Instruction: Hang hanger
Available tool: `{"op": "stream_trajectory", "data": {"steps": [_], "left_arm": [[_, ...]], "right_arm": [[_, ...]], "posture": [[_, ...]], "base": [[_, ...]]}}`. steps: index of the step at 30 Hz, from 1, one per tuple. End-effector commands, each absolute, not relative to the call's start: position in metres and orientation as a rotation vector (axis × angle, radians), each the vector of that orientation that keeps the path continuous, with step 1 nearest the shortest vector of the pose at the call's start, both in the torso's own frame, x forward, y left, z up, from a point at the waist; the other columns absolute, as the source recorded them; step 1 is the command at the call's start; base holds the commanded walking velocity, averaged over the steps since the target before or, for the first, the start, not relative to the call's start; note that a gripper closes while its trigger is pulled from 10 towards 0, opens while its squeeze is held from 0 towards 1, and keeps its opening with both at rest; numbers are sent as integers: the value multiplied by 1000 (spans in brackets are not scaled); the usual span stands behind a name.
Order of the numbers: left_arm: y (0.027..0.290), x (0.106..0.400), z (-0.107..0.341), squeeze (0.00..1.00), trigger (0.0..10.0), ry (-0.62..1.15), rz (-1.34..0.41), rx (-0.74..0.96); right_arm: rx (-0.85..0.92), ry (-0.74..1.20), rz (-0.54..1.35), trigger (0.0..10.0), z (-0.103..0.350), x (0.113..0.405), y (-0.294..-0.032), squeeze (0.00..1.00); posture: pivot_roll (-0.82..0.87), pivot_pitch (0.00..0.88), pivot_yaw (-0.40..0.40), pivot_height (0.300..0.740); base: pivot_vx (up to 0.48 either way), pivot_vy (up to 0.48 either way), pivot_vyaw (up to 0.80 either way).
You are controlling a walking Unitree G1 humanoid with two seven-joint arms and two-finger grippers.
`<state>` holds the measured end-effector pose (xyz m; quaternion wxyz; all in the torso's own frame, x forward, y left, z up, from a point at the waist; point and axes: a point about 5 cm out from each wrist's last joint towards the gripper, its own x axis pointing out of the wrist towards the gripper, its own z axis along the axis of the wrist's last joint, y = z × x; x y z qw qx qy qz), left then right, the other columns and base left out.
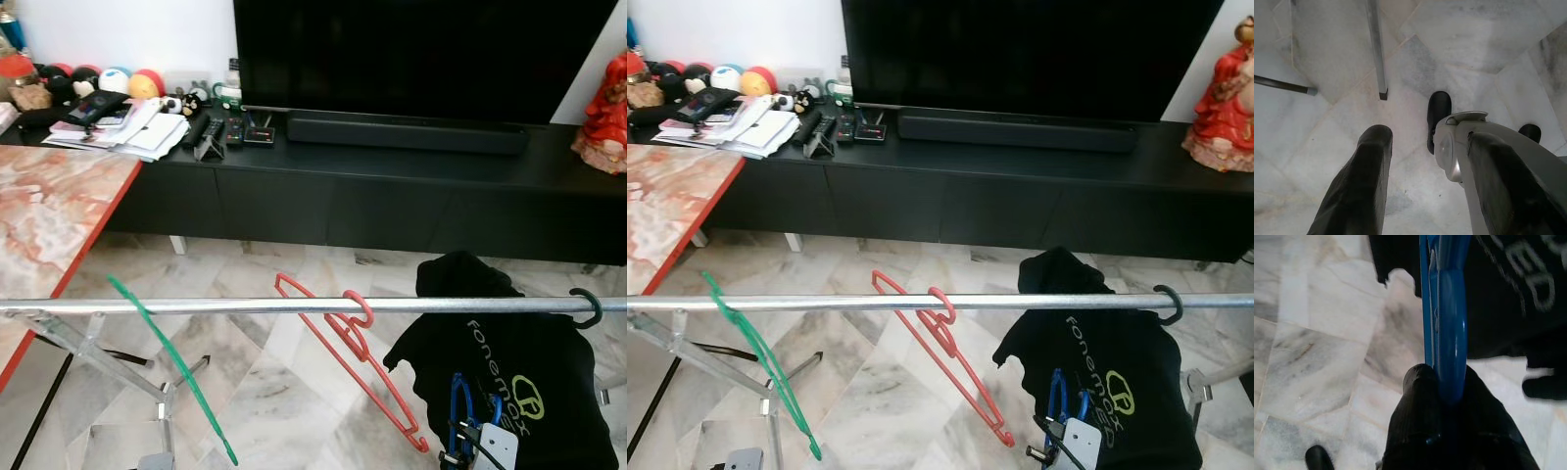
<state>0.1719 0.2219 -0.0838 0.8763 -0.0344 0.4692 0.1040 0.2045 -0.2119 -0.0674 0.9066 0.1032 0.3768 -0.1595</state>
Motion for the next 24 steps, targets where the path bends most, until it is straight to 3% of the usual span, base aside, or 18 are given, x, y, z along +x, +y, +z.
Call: {"op": "stream_trajectory", "data": {"steps": [1, 6, 12, 15, 20, 24], "left_arm": [[222, 163, -88, 0, 10000, 1017, 223, -73], [222, 161, -89, 0, 10000, 1022, 218, -66], [222, 161, -89, 0, 10000, 1023, 211, -61], [221, 161, -89, 0, 10000, 1024, 205, -55], [222, 161, -89, 0, 10000, 1024, 198, -54], [229, 158, -88, 0, 10000, 1031, 203, -45]], "right_arm": [[189, 748, -325, 10000, -66, 202, -216, 0], [234, 643, -364, 10000, -62, 200, -222, 0], [141, 560, -118, 10000, -59, 193, -209, 0], [122, 520, -85, 10000, -55, 194, -208, 0], [82, 388, -95, 10000, -38, 209, -212, 0], [69, 235, -147, 10000, -5, 237, -215, 0]], "posture": [[15, 104, -59, 740], [4, 99, -64, 740], [-8, 97, -65, 740], [-10, 100, -65, 740], [-9, 113, -66, 740], [-19, 121, -62, 740]], "base": [[0, 0, 0], [0, 0, 0], [0, 0, 0], [0, 0, 0], [0, 0, 0], [0, 0, 0]]}}
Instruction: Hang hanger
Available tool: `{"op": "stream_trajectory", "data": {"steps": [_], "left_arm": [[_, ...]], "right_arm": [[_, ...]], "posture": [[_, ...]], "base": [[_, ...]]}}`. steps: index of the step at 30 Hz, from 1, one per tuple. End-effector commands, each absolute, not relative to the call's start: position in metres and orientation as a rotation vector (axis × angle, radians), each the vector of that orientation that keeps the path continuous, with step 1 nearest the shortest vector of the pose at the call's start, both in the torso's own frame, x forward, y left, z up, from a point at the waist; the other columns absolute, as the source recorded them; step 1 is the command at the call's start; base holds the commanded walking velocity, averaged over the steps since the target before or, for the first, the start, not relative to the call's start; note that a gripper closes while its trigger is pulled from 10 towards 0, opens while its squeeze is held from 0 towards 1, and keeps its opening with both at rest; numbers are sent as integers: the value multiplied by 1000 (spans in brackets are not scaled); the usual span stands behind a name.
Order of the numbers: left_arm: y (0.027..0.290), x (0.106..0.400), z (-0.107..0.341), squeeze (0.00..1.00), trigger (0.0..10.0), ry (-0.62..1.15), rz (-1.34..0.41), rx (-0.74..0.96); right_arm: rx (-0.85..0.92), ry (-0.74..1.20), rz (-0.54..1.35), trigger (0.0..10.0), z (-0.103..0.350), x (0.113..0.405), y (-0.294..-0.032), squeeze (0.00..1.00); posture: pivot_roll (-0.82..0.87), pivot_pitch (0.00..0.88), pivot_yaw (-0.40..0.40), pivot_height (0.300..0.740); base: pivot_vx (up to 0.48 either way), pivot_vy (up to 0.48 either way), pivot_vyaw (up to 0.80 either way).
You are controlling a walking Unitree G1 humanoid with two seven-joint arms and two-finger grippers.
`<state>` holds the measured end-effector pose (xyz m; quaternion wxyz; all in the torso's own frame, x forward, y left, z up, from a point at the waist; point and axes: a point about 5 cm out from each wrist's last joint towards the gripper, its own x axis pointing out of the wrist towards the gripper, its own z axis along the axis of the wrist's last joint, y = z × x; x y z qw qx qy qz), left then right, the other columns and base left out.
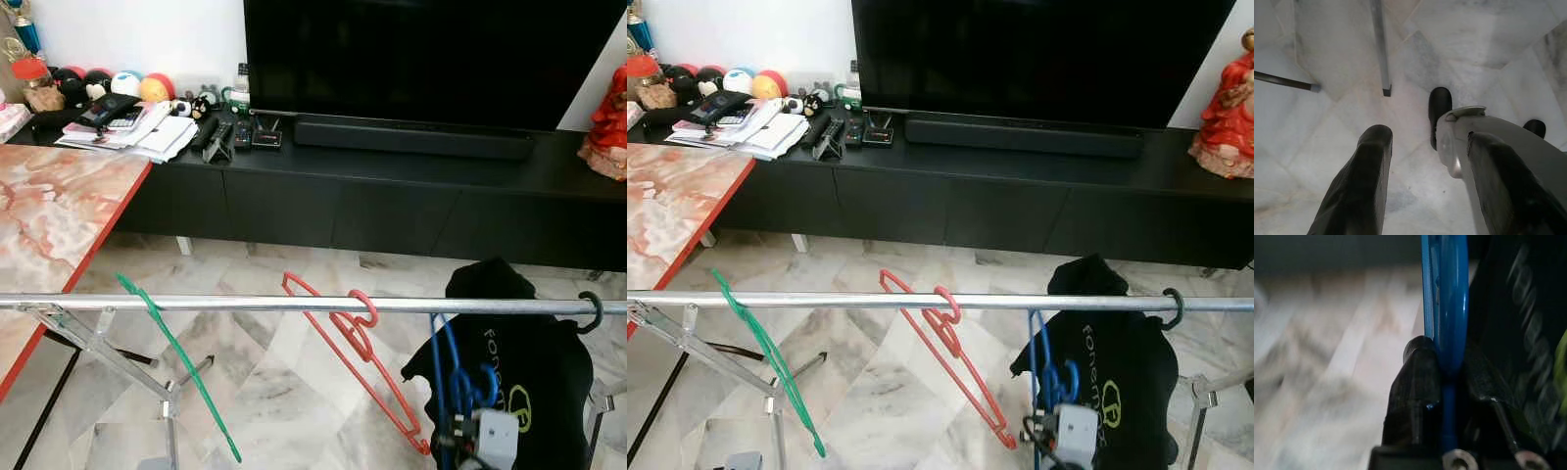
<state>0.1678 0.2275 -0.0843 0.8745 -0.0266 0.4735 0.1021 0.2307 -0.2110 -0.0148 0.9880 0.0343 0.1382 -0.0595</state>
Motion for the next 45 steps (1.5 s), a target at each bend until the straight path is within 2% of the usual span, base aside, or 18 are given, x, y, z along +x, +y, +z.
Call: {"op": "stream_trajectory", "data": {"steps": [1, 10, 20, 26, 32, 35, 42, 43, 44, 45], "left_arm": [[232, 156, -89, 0, 10000, 1034, 205, -43], [239, 153, -88, 0, 10000, 1038, 213, -43], [237, 152, -89, 0, 10000, 1042, 210, -47], [237, 153, -89, 0, 10000, 1044, 208, -52], [238, 153, -88, 0, 10000, 1040, 217, -54], [239, 151, -89, 0, 10000, 1046, 218, -52], [241, 148, -89, 0, 10000, 1050, 224, -57], [241, 148, -89, 0, 10000, 1051, 225, -57], [242, 148, -89, 0, 10000, 1051, 225, -56], [242, 147, -89, 0, 10000, 1051, 226, -56]], "right_arm": [[57, 208, -155, 10000, 2, 244, -215, 0], [29, 102, -236, 10000, 26, 260, -220, 0], [43, 76, -196, 10000, 41, 274, -217, 0], [72, 187, -80, 10000, 40, 291, -205, 0], [81, 273, -84, 10000, 35, 296, -206, 0], [140, 326, -91, 10000, 36, 303, -209, 0], [118, 375, -71, 10000, 27, 296, -205, 0], [131, 374, -74, 10000, 25, 293, -205, 247], [140, 373, -77, 10000, 25, 292, -204, 247], [150, 372, -80, 10000, 24, 290, -204, 710]], "posture": [[-19, 122, -61, 740], [-12, 133, -60, 740], [-8, 141, -55, 740], [22, 154, -40, 740], [22, 152, -40, 740], [26, 153, -40, 740], [12, 159, -51, 740], [12, 159, -51, 740], [12, 159, -51, 740], [5, 166, -50, 740]], "base": [[0, 0, 0], [0, 0, 0], [0, 0, 0], [0, 0, 0], [0, 0, 0], [0, 0, 0], [0, 0, 0], [0, 0, 0], [0, 0, 0], [0, 0, 0]]}}
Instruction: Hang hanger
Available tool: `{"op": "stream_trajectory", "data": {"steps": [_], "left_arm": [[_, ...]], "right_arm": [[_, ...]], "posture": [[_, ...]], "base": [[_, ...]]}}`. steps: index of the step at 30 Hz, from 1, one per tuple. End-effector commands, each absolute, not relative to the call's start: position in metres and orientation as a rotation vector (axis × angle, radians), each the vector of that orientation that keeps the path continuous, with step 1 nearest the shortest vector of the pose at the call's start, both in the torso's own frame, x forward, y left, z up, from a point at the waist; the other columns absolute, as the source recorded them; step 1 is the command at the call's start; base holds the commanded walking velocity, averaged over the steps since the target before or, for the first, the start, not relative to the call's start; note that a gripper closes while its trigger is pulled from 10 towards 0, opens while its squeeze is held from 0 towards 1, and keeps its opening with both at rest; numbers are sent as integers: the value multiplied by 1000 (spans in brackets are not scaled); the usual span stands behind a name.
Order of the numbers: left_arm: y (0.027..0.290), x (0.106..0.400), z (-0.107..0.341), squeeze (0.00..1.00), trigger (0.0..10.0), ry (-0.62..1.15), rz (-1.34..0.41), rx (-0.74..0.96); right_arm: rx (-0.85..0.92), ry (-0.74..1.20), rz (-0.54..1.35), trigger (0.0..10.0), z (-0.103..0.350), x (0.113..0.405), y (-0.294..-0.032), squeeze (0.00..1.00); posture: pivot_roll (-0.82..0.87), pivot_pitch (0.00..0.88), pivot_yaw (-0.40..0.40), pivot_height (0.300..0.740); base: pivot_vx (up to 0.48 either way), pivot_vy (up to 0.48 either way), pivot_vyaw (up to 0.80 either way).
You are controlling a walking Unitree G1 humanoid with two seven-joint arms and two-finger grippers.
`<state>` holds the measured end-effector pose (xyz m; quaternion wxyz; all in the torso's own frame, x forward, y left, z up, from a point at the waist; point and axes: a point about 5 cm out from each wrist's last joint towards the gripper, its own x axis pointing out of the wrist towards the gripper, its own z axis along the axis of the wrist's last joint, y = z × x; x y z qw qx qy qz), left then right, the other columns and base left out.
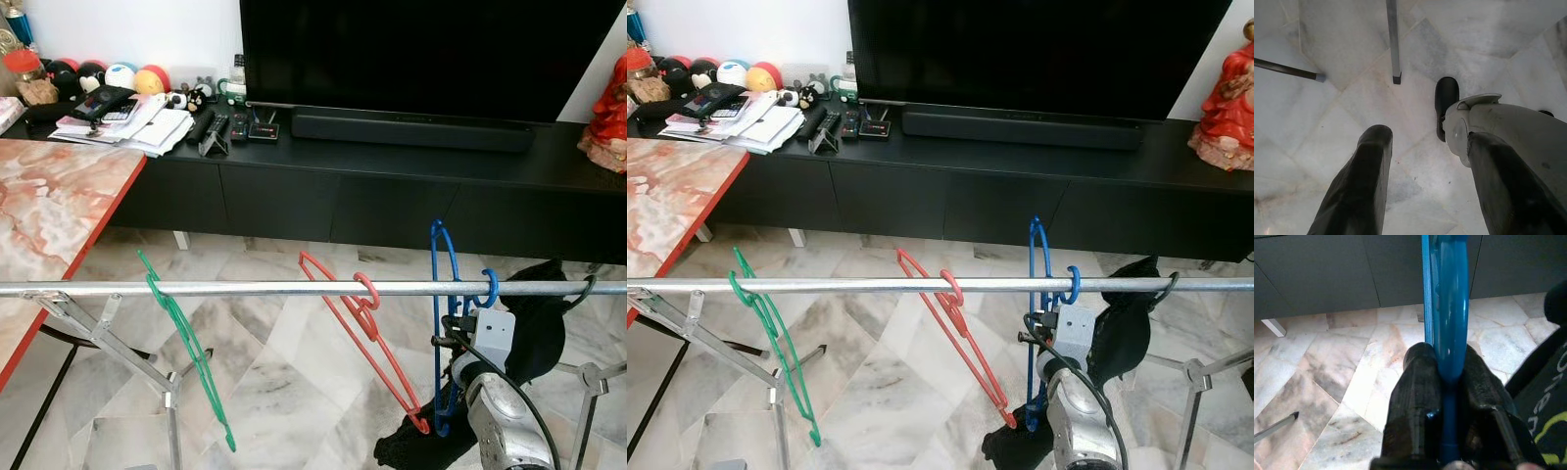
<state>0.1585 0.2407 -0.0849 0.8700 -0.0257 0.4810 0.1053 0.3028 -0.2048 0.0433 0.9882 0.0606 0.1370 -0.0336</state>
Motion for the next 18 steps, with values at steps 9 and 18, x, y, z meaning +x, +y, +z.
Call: {"op": "stream_trajectory", "data": {"steps": [9, 18], "left_arm": [[243, 146, -90, 0, 10000, 1054, 227, -46], [242, 144, -90, 0, 10000, 1057, 218, -42]], "right_arm": [[155, 291, -108, 10000, 29, 266, -193, 1000], [96, 108, -123, 10000, 57, 258, -194, 0]], "posture": [[-13, 163, -48, 740], [-28, 146, -51, 740]], "base": [[0, 0, 0], [0, 0, 0]]}}
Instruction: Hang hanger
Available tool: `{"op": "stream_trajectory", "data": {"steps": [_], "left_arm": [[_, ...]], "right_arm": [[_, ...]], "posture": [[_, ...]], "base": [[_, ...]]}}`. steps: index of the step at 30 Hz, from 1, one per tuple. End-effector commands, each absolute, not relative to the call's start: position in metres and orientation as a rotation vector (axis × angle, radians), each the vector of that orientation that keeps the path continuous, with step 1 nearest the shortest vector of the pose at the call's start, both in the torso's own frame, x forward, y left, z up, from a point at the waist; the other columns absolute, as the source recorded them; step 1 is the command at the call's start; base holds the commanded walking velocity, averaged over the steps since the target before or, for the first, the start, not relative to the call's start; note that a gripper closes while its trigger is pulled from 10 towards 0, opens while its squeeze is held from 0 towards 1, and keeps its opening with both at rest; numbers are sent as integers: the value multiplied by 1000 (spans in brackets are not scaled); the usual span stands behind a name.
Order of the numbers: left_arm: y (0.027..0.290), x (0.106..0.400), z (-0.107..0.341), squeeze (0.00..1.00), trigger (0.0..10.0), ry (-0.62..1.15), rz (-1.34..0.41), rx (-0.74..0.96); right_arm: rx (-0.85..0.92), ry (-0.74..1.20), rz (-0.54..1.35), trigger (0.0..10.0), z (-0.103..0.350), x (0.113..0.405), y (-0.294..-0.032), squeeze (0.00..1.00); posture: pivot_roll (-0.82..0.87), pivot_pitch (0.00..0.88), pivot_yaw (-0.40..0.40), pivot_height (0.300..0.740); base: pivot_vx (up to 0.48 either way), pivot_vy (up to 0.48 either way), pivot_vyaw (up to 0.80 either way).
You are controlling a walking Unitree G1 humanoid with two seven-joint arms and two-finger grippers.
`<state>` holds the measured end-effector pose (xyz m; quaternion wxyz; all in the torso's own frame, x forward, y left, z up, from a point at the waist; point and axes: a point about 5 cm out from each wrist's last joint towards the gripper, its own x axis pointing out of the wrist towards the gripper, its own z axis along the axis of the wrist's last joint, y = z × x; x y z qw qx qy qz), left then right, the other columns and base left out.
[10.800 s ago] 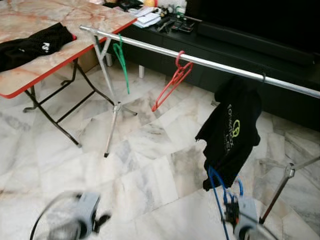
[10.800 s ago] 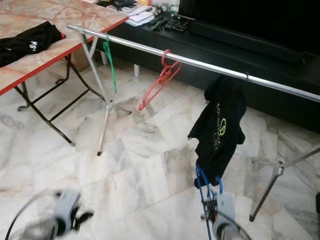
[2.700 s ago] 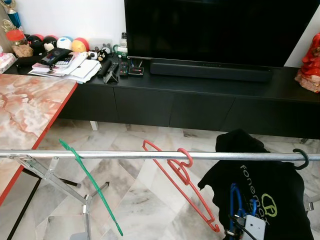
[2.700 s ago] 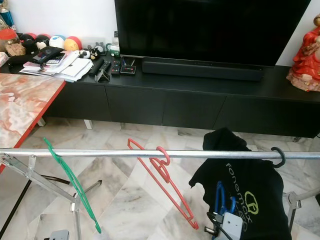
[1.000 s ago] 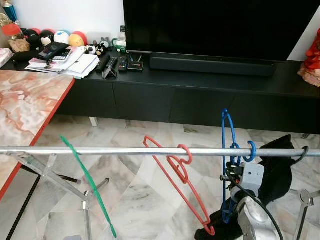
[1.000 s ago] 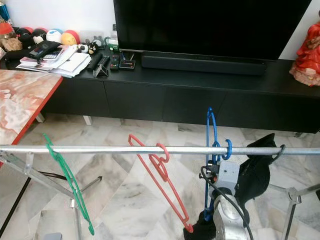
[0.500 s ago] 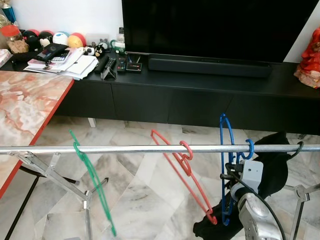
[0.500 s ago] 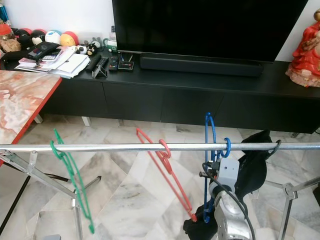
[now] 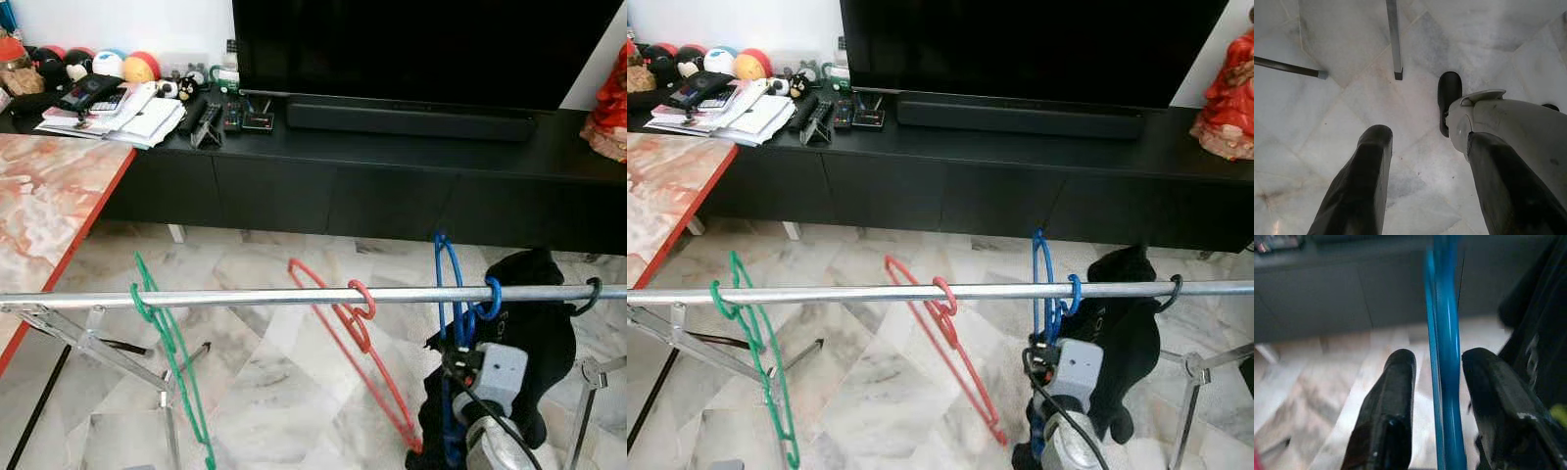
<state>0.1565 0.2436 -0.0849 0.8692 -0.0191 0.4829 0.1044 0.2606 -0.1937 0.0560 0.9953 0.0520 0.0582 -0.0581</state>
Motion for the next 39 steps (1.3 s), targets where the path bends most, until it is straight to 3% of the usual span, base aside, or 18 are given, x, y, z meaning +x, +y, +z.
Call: {"op": "stream_trajectory", "data": {"steps": [1, 16, 21, 28, 39], "left_arm": [[242, 144, -91, 0, 10000, 1058, 216, -42], [243, 143, -90, 0, 10000, 1051, 222, -35], [247, 145, -89, 0, 10000, 1043, 227, -36], [246, 148, -88, 0, 10000, 1032, 226, -38], [243, 151, -87, 0, 10000, 1024, 224, -44]], "right_arm": [[87, 86, -118, 10000, 61, 256, -194, 0], [-58, -16, -62, 10000, 87, 203, -187, 0], [-10, 31, -227, 10000, 84, 187, -203, 0], [75, 139, -349, 10000, 63, 184, -214, 0], [47, 104, -266, 10000, 71, 191, -207, 0]], "posture": [[-29, 146, -51, 740], [-44, 150, -57, 740], [-44, 152, -56, 740], [-42, 150, -56, 740], [-32, 144, -55, 740]], "base": [[0, 0, 0], [0, 0, 0], [0, 0, 0], [0, 0, 0], [0, 0, 0]]}}
